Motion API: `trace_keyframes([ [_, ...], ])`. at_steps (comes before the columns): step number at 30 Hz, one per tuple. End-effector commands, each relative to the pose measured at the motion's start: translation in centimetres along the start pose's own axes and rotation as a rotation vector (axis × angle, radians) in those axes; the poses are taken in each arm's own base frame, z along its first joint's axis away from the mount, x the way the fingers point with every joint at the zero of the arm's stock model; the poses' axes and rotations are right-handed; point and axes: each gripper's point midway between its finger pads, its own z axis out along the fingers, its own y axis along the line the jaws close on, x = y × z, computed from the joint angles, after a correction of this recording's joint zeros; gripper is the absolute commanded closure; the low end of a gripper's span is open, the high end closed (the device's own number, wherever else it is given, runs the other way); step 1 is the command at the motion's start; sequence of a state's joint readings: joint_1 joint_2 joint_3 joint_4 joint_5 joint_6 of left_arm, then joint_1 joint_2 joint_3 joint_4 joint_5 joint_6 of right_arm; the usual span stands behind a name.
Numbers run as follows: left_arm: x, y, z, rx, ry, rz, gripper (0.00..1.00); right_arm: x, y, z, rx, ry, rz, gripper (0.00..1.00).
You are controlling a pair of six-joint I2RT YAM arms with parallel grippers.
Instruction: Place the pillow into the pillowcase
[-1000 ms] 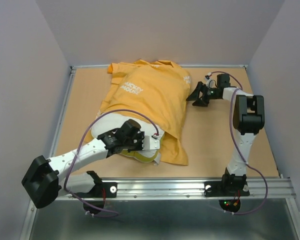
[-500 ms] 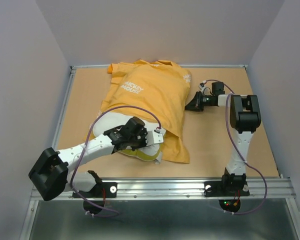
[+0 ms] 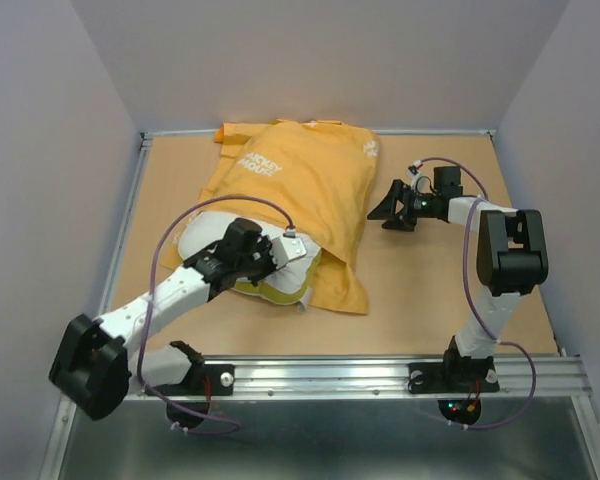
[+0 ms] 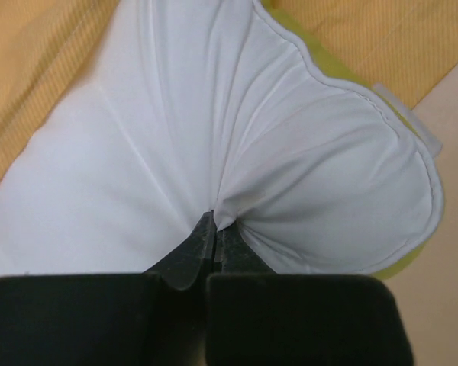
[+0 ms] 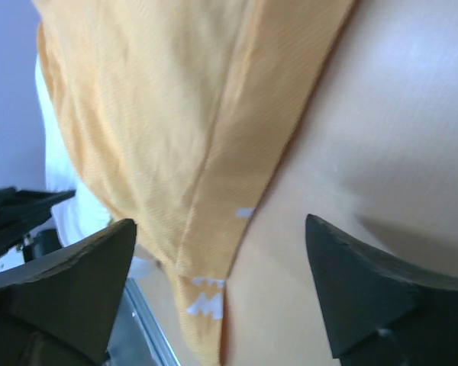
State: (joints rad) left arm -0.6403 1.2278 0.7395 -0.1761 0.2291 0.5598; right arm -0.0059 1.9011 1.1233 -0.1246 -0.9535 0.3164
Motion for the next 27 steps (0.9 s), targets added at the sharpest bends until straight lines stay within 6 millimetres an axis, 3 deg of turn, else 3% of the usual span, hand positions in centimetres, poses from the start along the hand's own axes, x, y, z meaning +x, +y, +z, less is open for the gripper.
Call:
trace_keyframes([
  [1, 6.8, -0.6, -4.0, 0.015, 0.143, 0.318, 1.00, -1.2, -0.2, 0.3, 0.094, -0.033, -0.035, 0.00],
  [2, 6.6, -0.2, -5.4, -0.016, 0.121, 0.430, 1.00, -1.3, -0.8, 0.6, 0.107, -0.032, -0.015, 0.00],
  [3, 7.9, -0.9, -6.2, 0.009, 0.155, 0.463, 0.98, -1.2, -1.2, 1.0, 0.120, -0.028, -0.005, 0.00],
  [4, 7.0, -1.0, -7.3, -0.007, 0.113, 0.487, 0.90, -1.1, -1.4, 1.5, 0.118, -0.019, 0.007, 0.00],
  [5, 5.9, -1.0, -8.3, -0.006, 0.094, 0.469, 0.51, -1.0, -1.6, 2.1, 0.108, -0.002, 0.033, 0.00],
  [6, 4.7, -1.3, -8.8, 0.002, 0.053, 0.440, 0.35, -0.3, -1.3, 3.0, 0.092, 0.023, 0.043, 0.00],
  [7, 3.8, -1.0, -9.4, -0.015, 0.036, 0.405, 0.28, 0.0, -1.0, 3.6, 0.082, 0.035, 0.050, 0.00],
  [9, 2.0, -1.2, -9.8, 0.013, 0.011, 0.278, 0.24, 0.2, -0.4, 5.0, 0.062, 0.038, 0.043, 0.01],
  [10, -0.2, -0.5, -10.6, -0.002, -0.026, 0.241, 0.24, 0.8, -0.1, 6.1, 0.061, 0.051, 0.031, 0.01],
  [11, -0.6, -0.2, -9.9, 0.015, -0.010, 0.197, 0.23, 0.4, 0.1, 6.8, 0.054, 0.036, 0.017, 0.01],
  [13, -4.0, 1.3, -9.8, -0.035, -0.076, 0.086, 0.19, 0.4, -0.3, 8.4, 0.050, 0.036, 0.019, 0.04],
  [14, -4.3, 1.9, -8.3, -0.041, -0.048, 0.045, 0.14, 0.0, -0.4, 8.8, 0.045, 0.024, 0.028, 0.06],
  [16, -6.0, 3.9, -5.7, -0.115, -0.038, -0.061, 0.12, -0.2, -1.1, 9.6, 0.050, 0.019, 0.030, 0.14],
  [17, -6.9, 3.9, -4.8, -0.122, -0.043, -0.077, 0.12, -0.2, -1.3, 9.7, 0.055, 0.015, 0.032, 0.18],
  [19, -9.3, 4.8, -3.1, -0.150, -0.082, -0.093, 0.12, -0.1, -1.1, 9.7, 0.049, 0.013, 0.035, 0.37],
  [20, -9.0, 4.8, -1.1, -0.153, -0.048, -0.123, 0.12, -0.1, -0.8, 9.6, 0.038, 0.009, 0.037, 0.43],
  [21, -10.4, 4.4, -0.2, -0.149, -0.073, -0.112, 0.12, 0.1, -0.5, 9.5, 0.027, 0.015, 0.039, 0.54],
  [24, -9.5, 3.2, 3.5, -0.127, 0.001, -0.133, 0.12, 0.5, 1.0, 8.8, 0.005, 0.019, 0.028, 0.72],
  [27, -7.6, 2.1, 6.2, -0.140, 0.070, -0.165, 0.12, 1.4, 2.1, 7.9, -0.011, 0.027, 0.028, 0.73],
])
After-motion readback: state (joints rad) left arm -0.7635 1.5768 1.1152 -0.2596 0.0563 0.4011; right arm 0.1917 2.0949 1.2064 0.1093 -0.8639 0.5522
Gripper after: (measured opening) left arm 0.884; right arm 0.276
